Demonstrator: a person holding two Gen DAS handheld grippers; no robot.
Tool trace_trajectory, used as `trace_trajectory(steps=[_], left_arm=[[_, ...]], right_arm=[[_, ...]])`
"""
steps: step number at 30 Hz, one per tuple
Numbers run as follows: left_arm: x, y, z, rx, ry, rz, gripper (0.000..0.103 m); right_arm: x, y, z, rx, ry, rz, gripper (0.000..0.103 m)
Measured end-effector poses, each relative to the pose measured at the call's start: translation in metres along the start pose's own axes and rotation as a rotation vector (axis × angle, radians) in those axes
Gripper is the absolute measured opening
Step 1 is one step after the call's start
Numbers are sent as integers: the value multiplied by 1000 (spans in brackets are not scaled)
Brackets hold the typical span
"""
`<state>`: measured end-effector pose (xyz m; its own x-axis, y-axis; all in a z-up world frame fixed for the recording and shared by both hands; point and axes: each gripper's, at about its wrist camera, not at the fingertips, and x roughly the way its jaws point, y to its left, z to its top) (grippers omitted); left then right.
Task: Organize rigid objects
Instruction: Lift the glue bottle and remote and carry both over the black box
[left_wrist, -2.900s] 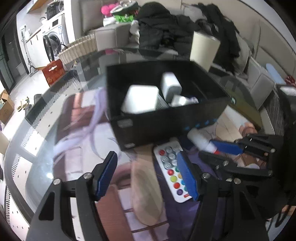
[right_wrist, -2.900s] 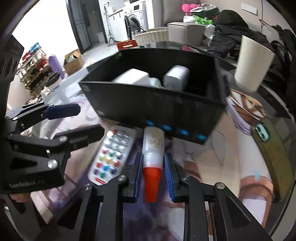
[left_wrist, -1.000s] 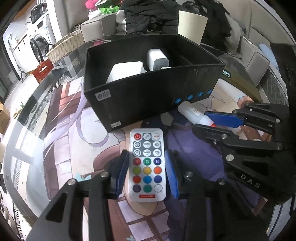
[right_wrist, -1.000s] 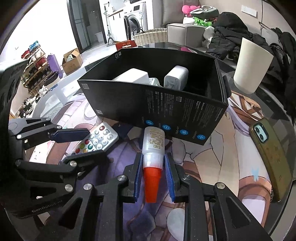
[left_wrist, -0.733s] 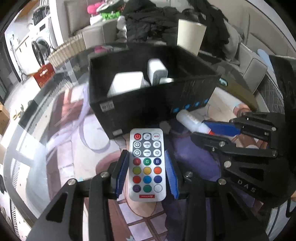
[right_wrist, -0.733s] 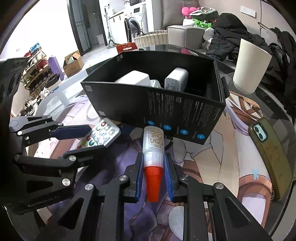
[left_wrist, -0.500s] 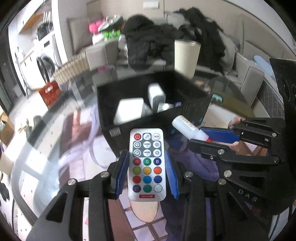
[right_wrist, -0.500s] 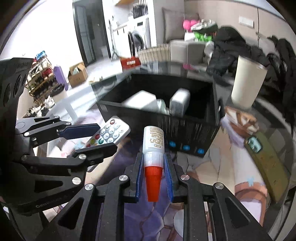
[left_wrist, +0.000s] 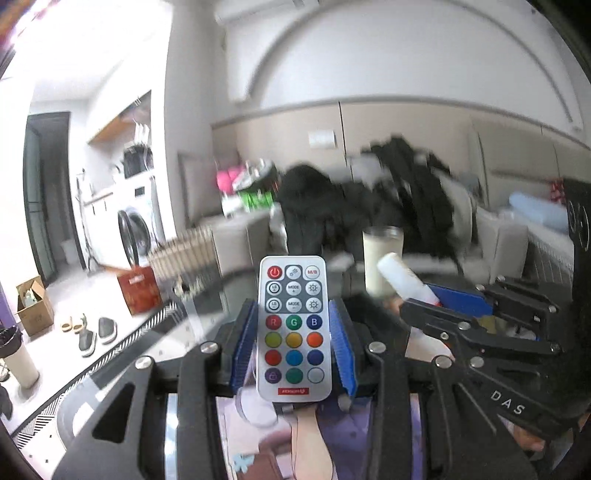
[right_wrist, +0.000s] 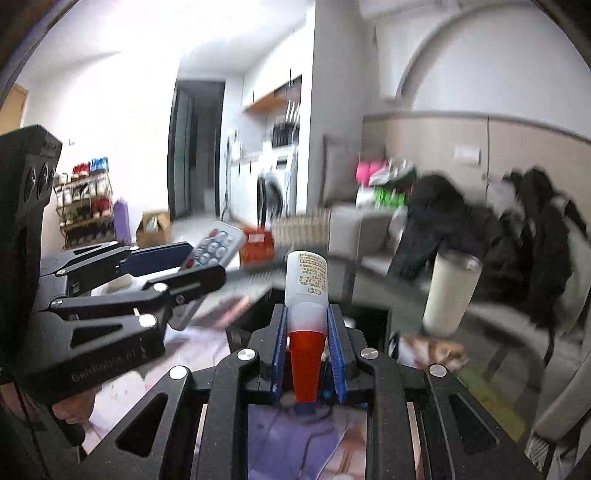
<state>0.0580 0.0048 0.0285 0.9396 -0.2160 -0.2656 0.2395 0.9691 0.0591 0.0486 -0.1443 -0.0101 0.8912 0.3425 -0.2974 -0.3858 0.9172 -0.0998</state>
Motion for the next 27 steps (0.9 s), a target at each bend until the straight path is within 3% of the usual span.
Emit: trace_trajectory(steps=[2,12,18,27], left_arm=[[-6,4,2,-12,-33,3,38],[-3,13,11,-41,-69,22,38],[9,17,30,-36,-133,54,38],[51,32,47,-96,-98,48,38]], right_arm=[[-10,1,4,-3,-48,-7,21],[-9,-1,13,22,-58,-20,21],[3,-2,28,2,-108,-41,21],[44,-8,54,19,-106,-58,21]])
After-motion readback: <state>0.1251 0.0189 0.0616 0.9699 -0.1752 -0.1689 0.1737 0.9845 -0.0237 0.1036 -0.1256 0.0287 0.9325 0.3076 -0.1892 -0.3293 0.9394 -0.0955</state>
